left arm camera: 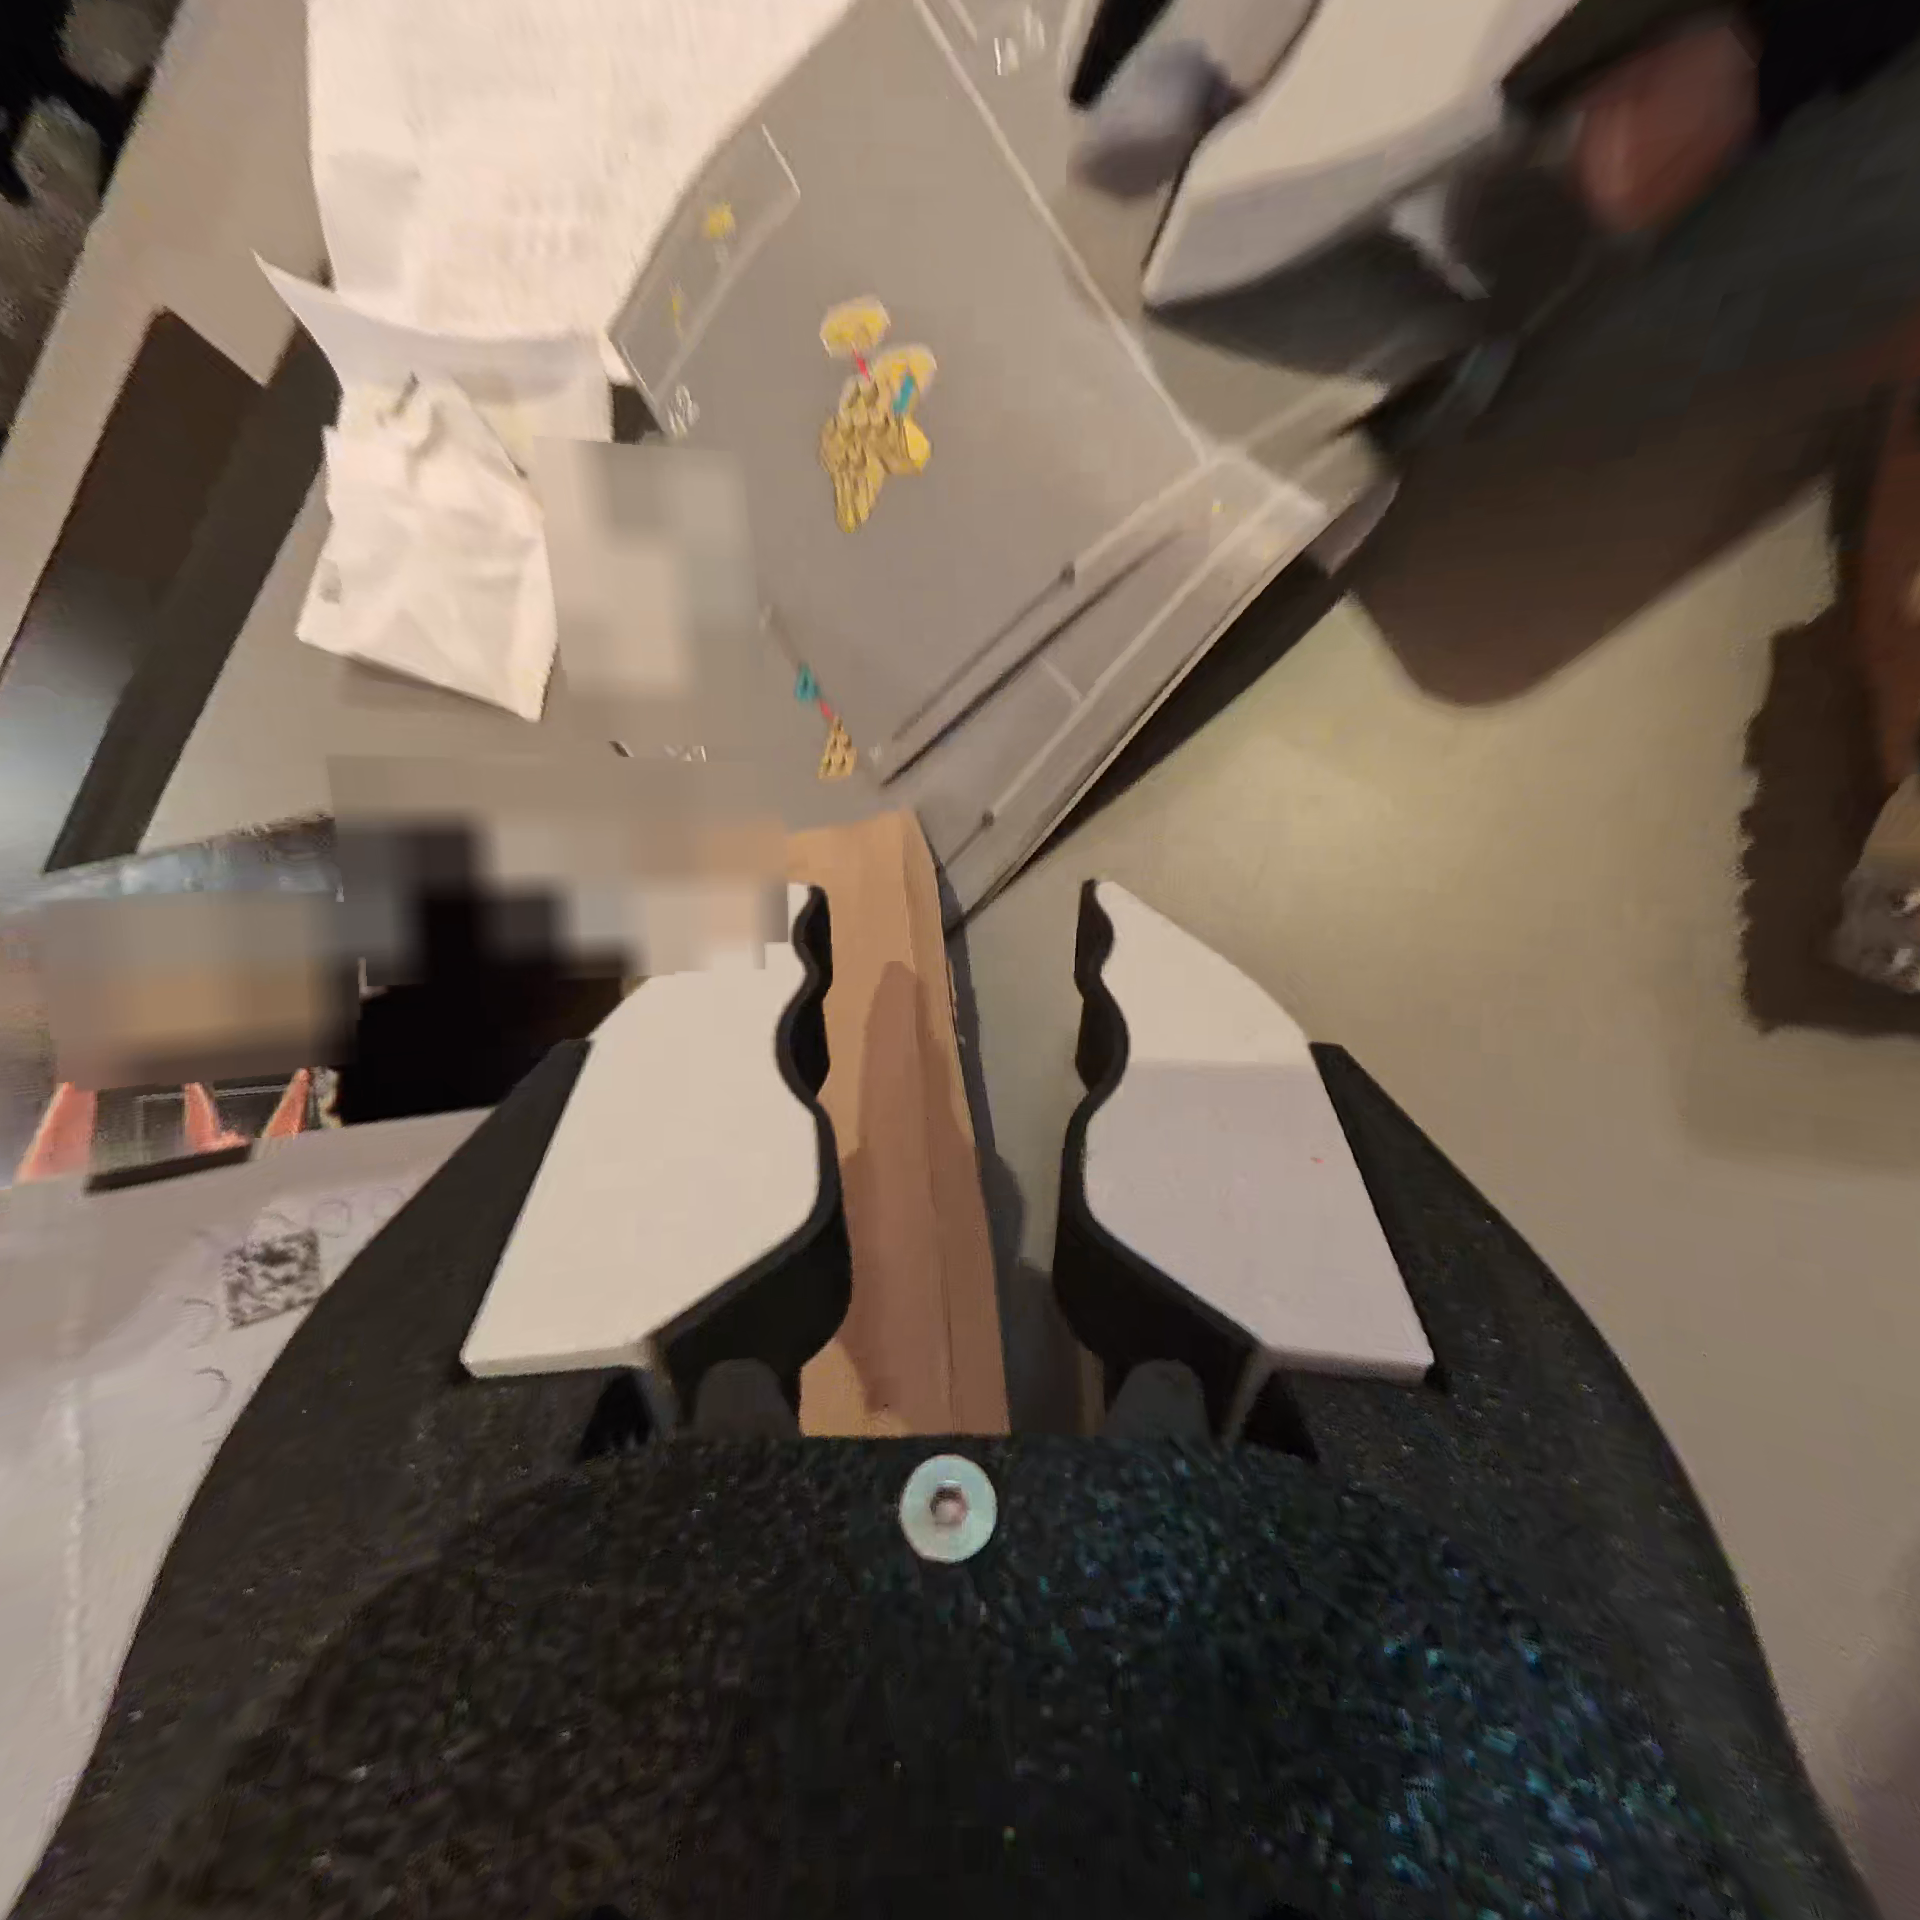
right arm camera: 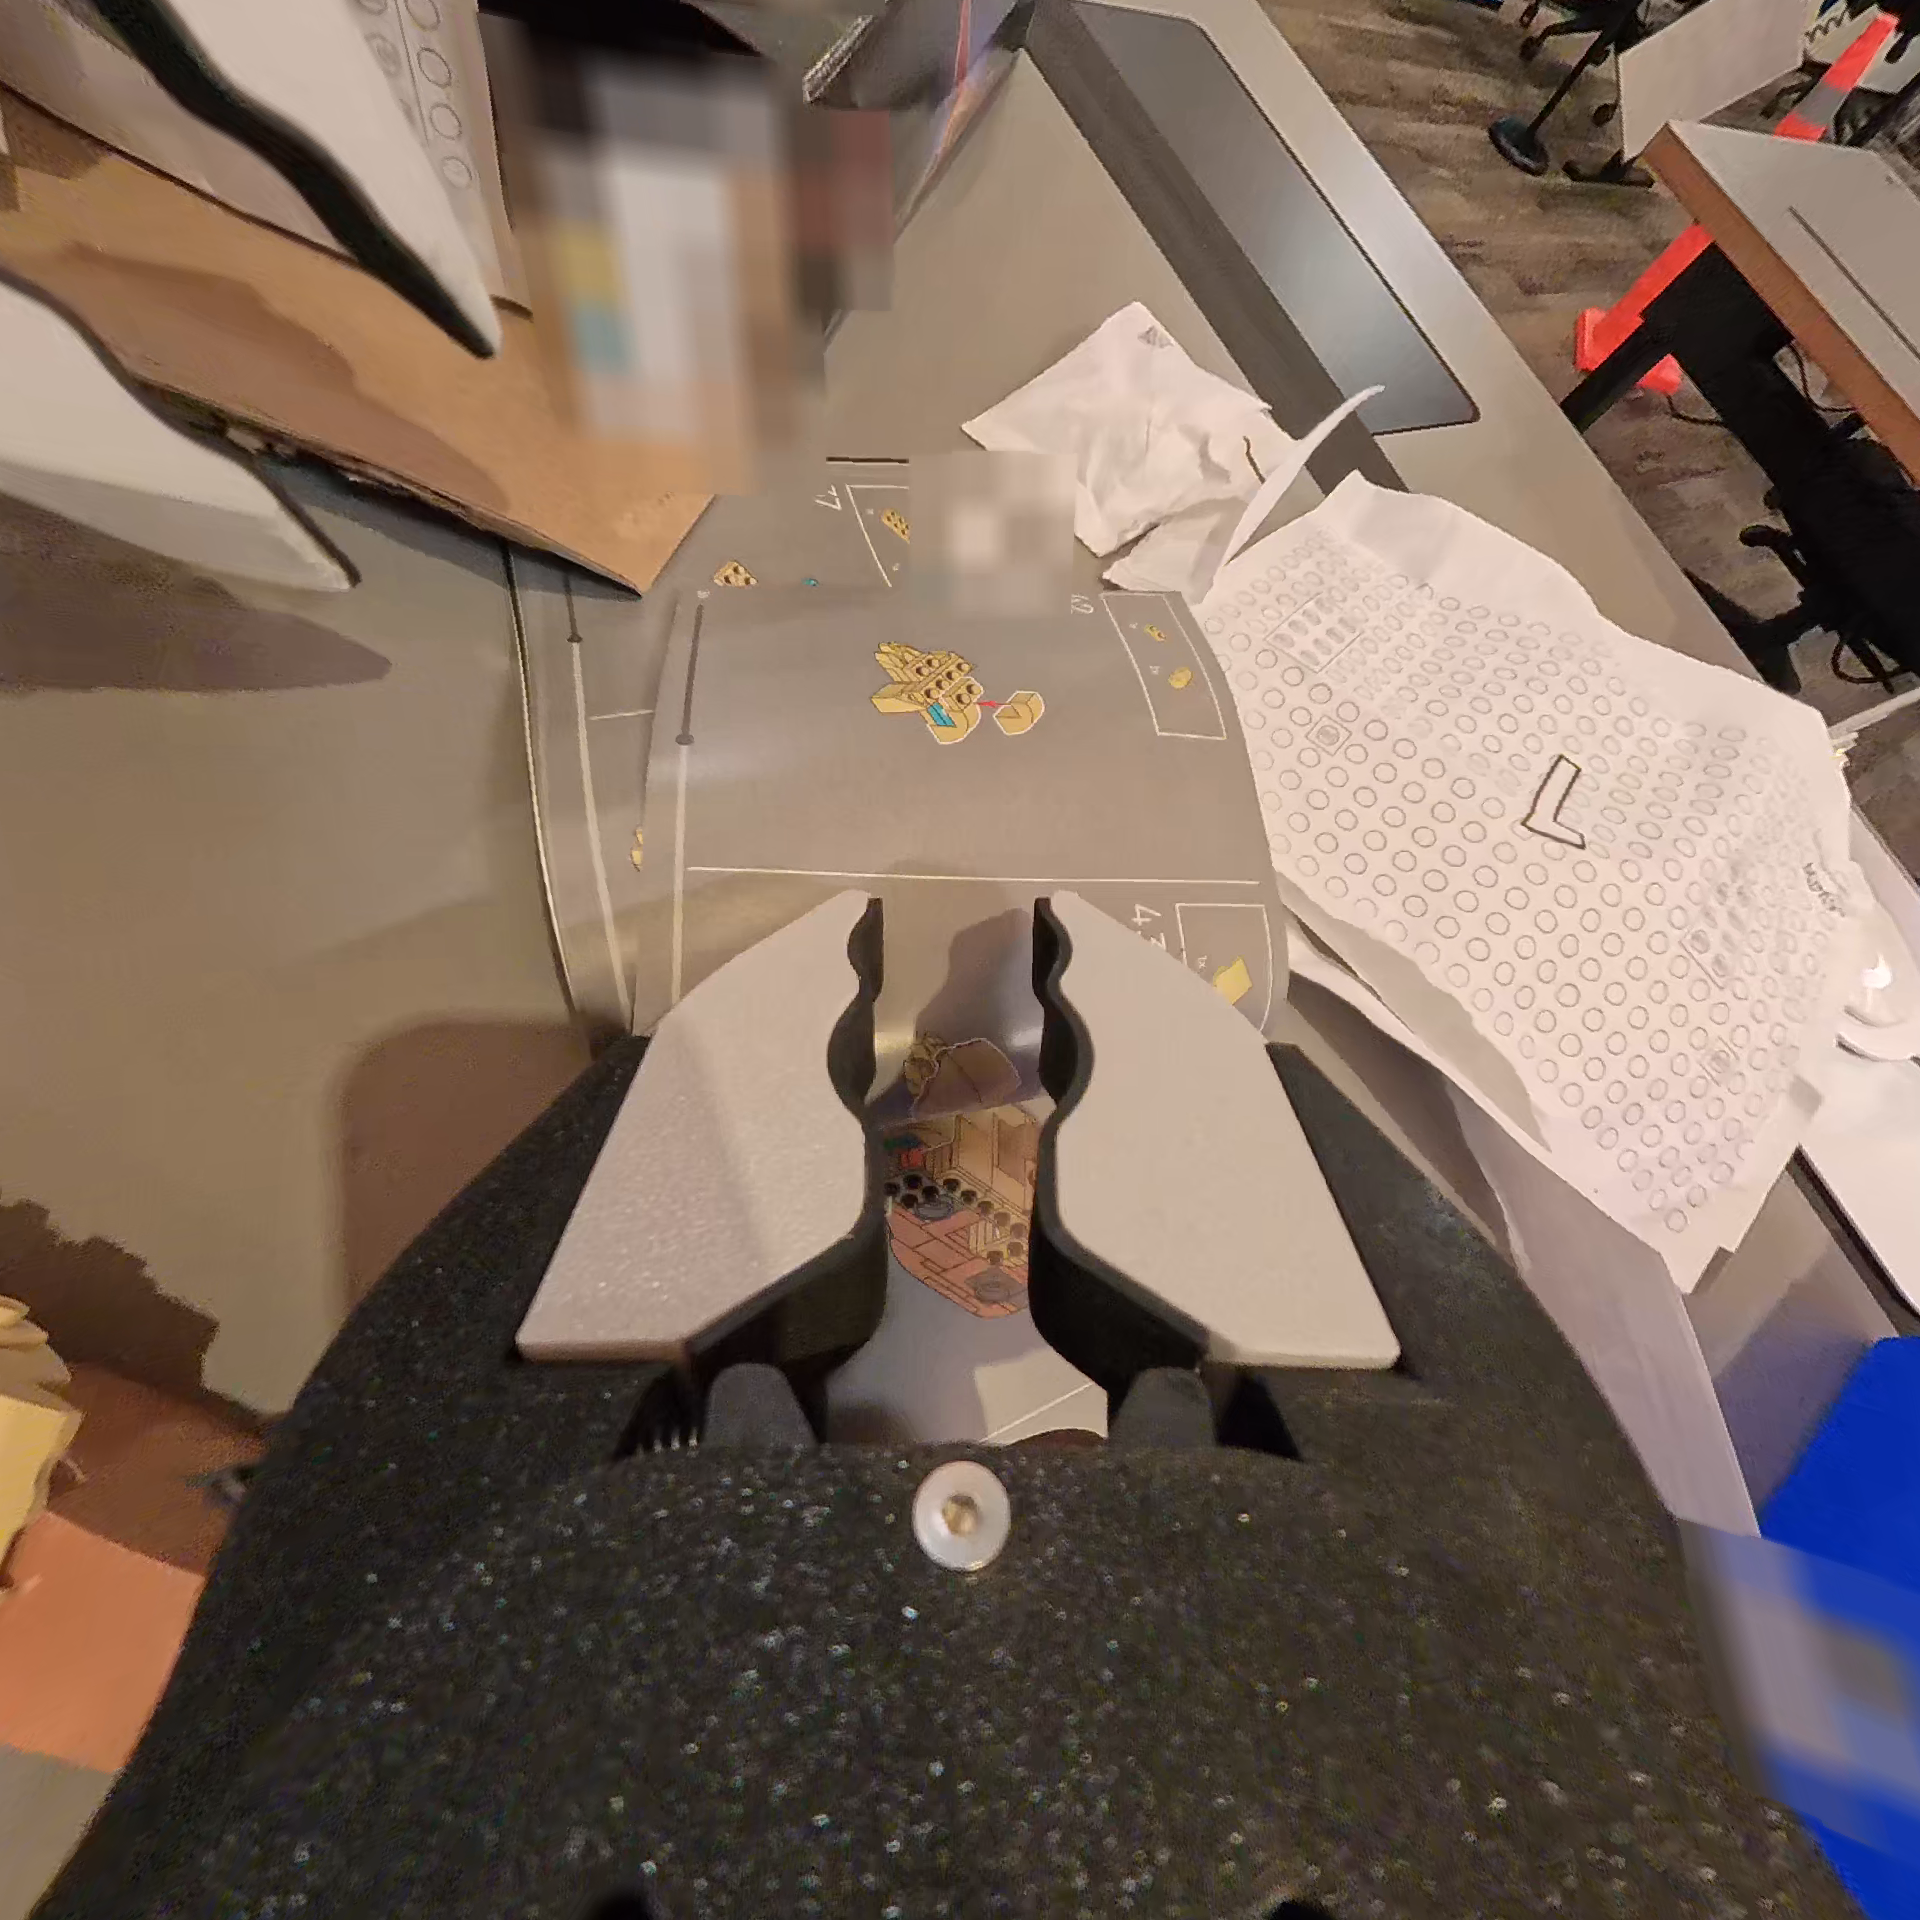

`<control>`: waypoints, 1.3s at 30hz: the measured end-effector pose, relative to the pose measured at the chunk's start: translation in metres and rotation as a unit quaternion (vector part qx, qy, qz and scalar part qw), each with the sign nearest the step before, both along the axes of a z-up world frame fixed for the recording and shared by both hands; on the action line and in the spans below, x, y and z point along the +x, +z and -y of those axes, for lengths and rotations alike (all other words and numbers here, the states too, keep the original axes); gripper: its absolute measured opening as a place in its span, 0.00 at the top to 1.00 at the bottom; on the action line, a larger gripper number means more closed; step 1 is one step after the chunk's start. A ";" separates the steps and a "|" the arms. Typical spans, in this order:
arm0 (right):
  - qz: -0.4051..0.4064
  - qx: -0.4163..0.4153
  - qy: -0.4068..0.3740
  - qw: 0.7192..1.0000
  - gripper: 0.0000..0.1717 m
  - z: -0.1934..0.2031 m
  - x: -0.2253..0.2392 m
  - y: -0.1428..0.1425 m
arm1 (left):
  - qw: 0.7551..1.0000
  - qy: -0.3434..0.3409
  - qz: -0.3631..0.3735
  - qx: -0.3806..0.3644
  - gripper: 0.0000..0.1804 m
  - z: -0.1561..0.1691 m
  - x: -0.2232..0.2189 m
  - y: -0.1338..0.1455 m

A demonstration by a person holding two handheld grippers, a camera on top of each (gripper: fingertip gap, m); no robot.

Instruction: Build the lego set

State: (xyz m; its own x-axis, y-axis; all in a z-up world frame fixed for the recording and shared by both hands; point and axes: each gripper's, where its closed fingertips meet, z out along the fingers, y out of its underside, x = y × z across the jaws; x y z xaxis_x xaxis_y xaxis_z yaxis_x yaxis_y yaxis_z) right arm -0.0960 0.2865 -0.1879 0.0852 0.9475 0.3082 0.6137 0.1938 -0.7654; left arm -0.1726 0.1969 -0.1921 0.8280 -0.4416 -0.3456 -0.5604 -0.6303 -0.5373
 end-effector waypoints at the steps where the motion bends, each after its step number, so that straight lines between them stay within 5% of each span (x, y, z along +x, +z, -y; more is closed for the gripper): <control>1: 0.000 0.000 0.000 1.000 0.84 0.000 -0.001 0.000 | 1.000 0.001 -0.012 -0.011 0.75 0.003 -0.004 -0.006; 14: 0.001 0.006 0.005 1.000 0.84 0.004 -0.011 -0.002 | 0.996 0.044 -0.065 -0.034 0.81 0.015 -0.042 -0.031; 19: 0.002 0.001 0.008 1.000 0.85 0.005 -0.012 -0.003 | 0.997 0.023 -0.051 -0.059 0.98 0.019 -0.033 -0.038; 39: 0.033 -0.008 0.052 0.998 0.85 0.022 -0.029 -0.012 | 0.999 0.033 -0.006 -0.039 0.99 0.018 -0.029 -0.023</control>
State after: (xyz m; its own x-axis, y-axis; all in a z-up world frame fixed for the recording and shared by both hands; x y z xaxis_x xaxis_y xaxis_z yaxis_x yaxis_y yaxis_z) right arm -0.1251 0.2644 -0.1996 -0.0333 0.9552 0.2940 0.6399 0.2463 -0.7279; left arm -0.2014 0.1785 -0.2147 0.8528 -0.4111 -0.3220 -0.5214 -0.7057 -0.4797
